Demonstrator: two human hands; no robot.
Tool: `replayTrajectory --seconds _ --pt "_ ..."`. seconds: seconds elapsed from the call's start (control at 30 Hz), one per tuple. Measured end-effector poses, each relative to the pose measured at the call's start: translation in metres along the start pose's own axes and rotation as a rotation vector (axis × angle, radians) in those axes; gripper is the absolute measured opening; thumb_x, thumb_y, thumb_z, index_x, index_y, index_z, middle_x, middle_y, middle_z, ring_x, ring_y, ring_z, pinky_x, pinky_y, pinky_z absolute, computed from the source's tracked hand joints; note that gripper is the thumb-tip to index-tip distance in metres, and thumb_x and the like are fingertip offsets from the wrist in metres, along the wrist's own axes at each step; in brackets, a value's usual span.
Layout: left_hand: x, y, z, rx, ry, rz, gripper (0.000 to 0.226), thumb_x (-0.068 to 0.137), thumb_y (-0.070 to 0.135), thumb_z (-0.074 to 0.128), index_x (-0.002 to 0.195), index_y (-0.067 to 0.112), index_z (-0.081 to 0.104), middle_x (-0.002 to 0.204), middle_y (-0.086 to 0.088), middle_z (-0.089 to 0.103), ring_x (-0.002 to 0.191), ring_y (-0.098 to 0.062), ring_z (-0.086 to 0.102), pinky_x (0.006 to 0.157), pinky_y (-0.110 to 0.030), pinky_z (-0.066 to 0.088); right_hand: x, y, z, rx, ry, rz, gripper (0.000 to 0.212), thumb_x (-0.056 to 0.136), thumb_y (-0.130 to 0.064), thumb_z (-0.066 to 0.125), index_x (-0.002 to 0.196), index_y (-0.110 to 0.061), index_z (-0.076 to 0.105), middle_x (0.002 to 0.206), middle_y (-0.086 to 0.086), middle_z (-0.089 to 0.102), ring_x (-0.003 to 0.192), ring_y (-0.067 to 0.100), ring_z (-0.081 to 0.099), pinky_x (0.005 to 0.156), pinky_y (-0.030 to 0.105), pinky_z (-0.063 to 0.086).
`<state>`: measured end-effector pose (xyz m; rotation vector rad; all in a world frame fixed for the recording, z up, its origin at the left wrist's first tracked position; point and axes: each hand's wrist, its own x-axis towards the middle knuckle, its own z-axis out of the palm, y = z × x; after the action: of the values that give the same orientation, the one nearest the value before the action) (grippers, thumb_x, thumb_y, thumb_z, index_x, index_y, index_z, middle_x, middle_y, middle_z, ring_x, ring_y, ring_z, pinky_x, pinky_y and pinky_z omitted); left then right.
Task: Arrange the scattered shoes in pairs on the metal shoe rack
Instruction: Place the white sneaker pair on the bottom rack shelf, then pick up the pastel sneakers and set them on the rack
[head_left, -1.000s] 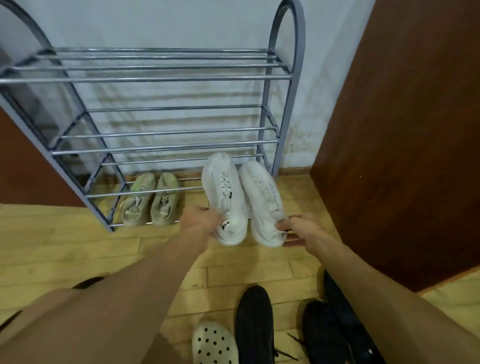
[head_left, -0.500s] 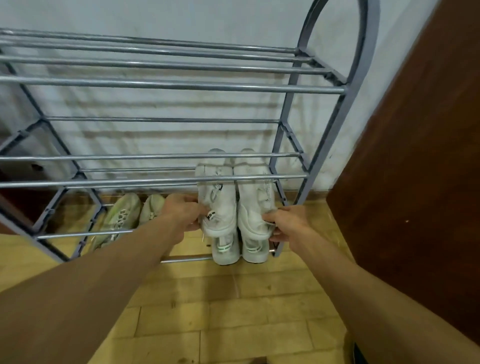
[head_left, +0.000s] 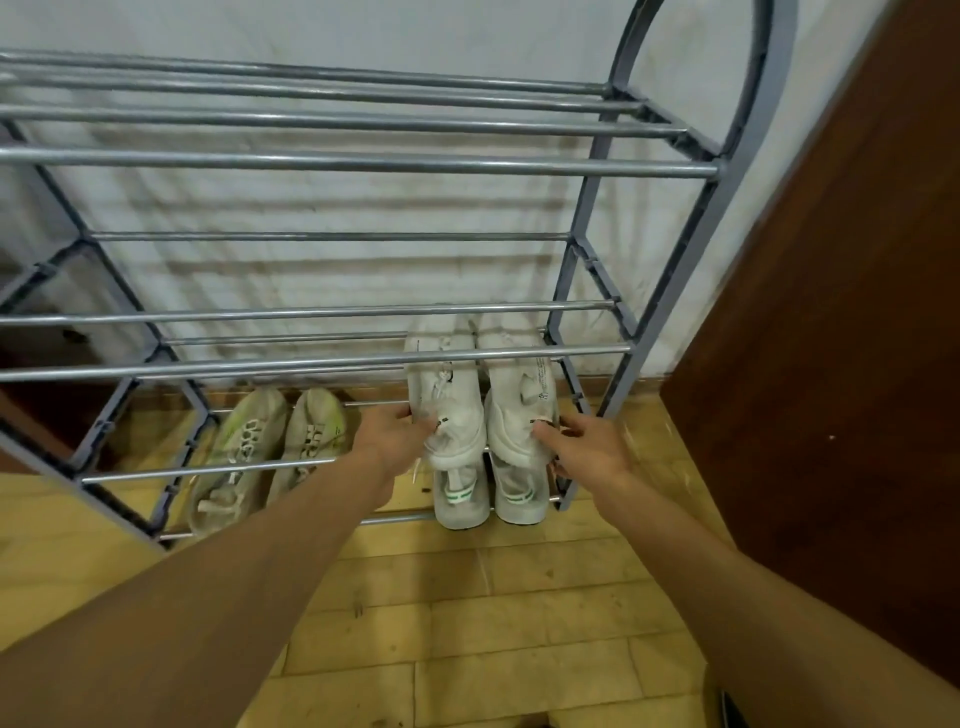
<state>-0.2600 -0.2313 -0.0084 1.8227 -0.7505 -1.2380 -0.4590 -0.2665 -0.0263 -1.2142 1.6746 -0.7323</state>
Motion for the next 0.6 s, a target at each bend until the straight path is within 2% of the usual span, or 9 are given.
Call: replayTrajectory --seconds 0.07,0.17,0.2,0.27,0.37,0.43,0.53,0.6 --pt "-0.021 0.003 -0.002 0.044 -0.022 0.023 0.044 0.091 0.022 0.062 0.133 0.010 0.054 0.125 -0.007 0.060 0.112 -0.025 0.055 0.098 -0.039 0.045 -0.020 0.003 -0.009 -0.061 -0.017 -0.014 0.039 0.085 -0.037 0.070 0.114 -0.011 0.067 0.097 0.000 0.064 0.102 0.024 0.065 0.091 0.047 0.055" --pt "-0.061 0.008 -0.003 0.160 -0.039 0.059 0.053 0.090 0.023 0.063 0.138 0.006 0.046 0.135 -0.011 0.052 0.122 -0.028 0.050 0.103 -0.038 0.043 -0.052 0.012 -0.027 -0.185 -0.069 -0.025 0.038 0.087 -0.026 0.069 0.114 0.002 0.065 0.102 0.014 0.066 0.099 0.027 0.064 0.091 0.051 0.053" --pt "-0.078 0.010 -0.002 0.217 -0.052 0.079 0.055 0.090 0.023 0.064 0.139 0.006 0.045 0.139 -0.012 0.050 0.125 -0.028 0.049 0.102 -0.035 0.041 -0.064 0.014 -0.035 -0.231 -0.086 -0.017 0.039 0.088 -0.023 0.069 0.118 0.002 0.064 0.107 0.018 0.067 0.100 0.030 0.065 0.092 0.050 0.053" --pt "-0.112 0.015 0.002 0.310 -0.087 0.114 0.054 0.089 0.023 0.065 0.137 0.006 0.047 0.141 -0.010 0.048 0.128 -0.027 0.047 0.094 -0.028 0.038 -0.089 0.017 -0.052 -0.308 -0.138 0.003 0.042 0.089 -0.020 0.067 0.127 -0.004 0.060 0.121 0.014 0.064 0.108 0.029 0.063 0.093 0.046 0.054" --pt "-0.163 0.019 0.013 0.404 -0.156 0.190 0.039 0.088 0.024 0.065 0.122 0.006 0.057 0.121 -0.008 0.055 0.105 -0.020 0.052 0.076 -0.024 0.041 -0.126 0.022 -0.082 -0.397 -0.185 -0.026 0.046 0.090 -0.021 0.066 0.132 -0.006 0.056 0.133 0.009 0.057 0.112 0.026 0.060 0.088 0.040 0.057" --pt "-0.198 0.016 0.020 0.434 -0.203 0.219 0.042 0.087 0.024 0.067 0.125 0.008 0.058 0.120 -0.007 0.056 0.095 -0.016 0.052 0.073 -0.024 0.039 -0.151 0.025 -0.102 -0.473 -0.214 -0.055 0.046 0.091 -0.021 0.064 0.133 -0.004 0.055 0.130 0.010 0.059 0.106 0.025 0.062 0.082 0.037 0.058" --pt "-0.242 0.002 0.035 0.492 -0.259 0.256 0.044 0.084 0.025 0.069 0.125 0.012 0.060 0.128 -0.006 0.057 0.103 -0.017 0.053 0.080 -0.025 0.039 -0.191 0.035 -0.127 -0.521 -0.271 -0.059 0.040 0.094 -0.018 0.059 0.130 -0.002 0.057 0.105 0.009 0.065 0.080 0.018 0.067 0.069 0.029 0.057" --pt "-0.270 -0.012 0.048 0.511 -0.311 0.281 0.040 0.083 0.024 0.071 0.121 0.012 0.062 0.124 -0.006 0.060 0.103 -0.016 0.053 0.082 -0.026 0.039 -0.218 0.049 -0.141 -0.520 -0.286 -0.028 0.037 0.095 -0.018 0.058 0.129 -0.003 0.058 0.096 0.005 0.064 0.075 0.015 0.064 0.065 0.024 0.055"
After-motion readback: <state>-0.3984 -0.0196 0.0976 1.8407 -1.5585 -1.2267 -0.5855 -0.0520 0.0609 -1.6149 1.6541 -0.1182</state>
